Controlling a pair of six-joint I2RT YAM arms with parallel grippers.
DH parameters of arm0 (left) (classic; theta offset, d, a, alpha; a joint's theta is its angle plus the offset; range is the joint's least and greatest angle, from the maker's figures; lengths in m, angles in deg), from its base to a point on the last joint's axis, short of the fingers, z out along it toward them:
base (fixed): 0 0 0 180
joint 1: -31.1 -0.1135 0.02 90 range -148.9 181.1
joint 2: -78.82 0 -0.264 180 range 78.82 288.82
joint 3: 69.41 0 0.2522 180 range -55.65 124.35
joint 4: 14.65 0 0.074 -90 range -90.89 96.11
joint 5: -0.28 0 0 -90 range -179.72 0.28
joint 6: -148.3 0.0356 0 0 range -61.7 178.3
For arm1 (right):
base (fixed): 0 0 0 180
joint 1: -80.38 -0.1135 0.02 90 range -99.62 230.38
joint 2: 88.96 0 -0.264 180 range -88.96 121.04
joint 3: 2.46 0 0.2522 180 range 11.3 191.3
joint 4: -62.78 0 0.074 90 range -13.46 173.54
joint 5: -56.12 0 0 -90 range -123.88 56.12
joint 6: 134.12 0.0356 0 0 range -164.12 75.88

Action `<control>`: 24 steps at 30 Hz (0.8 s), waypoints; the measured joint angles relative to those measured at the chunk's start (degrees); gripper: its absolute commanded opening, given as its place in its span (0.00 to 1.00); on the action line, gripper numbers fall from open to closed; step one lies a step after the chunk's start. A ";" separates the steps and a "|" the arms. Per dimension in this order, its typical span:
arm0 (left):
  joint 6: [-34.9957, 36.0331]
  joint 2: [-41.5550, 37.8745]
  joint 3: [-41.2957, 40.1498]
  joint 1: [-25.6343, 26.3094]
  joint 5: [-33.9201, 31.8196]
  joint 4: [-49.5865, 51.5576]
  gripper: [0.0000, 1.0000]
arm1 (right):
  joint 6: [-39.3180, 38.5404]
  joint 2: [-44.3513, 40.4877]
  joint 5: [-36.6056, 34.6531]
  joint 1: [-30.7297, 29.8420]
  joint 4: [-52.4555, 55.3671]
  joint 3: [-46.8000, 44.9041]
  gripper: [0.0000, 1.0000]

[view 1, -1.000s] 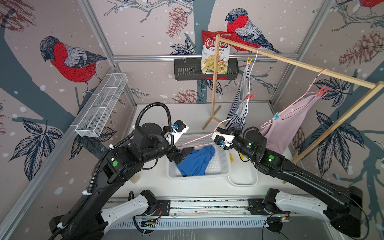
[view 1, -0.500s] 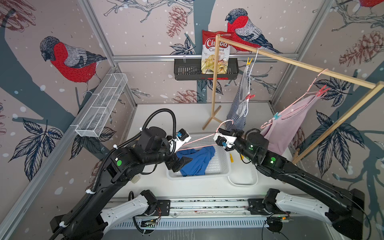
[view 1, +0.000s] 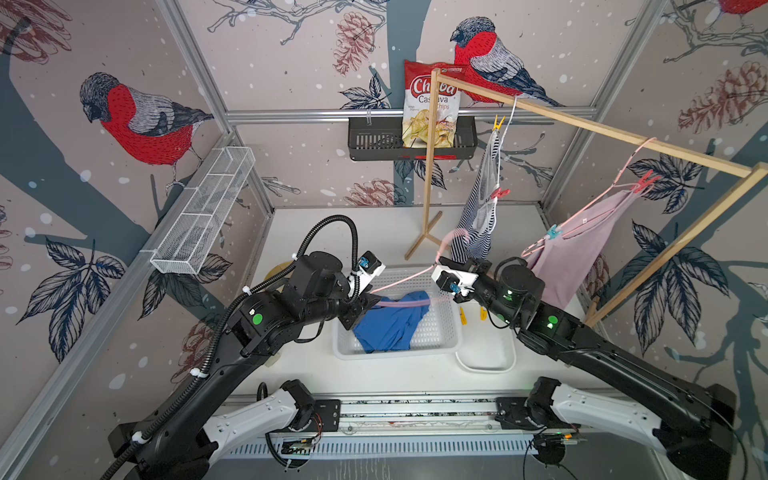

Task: Remove the clothespins securing tank tops to the hanger
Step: Place the hanger on the clothesline.

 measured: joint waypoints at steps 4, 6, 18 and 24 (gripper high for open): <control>1.05 -1.05 0.00 0.09 1.49 0.92 0.00 | 0.74 0.02 -1.20 0.96 -0.92 -0.28 0.63; 0.96 -2.10 0.00 0.09 1.01 0.59 0.00 | 1.60 -0.02 -1.25 1.16 -1.81 -0.28 0.86; -2.05 -3.85 4.83 0.28 -12.57 -1.38 0.00 | 12.39 -9.38 -0.79 1.16 -3.67 -0.52 1.00; -2.67 2.14 11.82 0.28 -17.99 -1.46 0.00 | 21.62 -18.49 1.01 1.16 -5.14 -2.58 1.00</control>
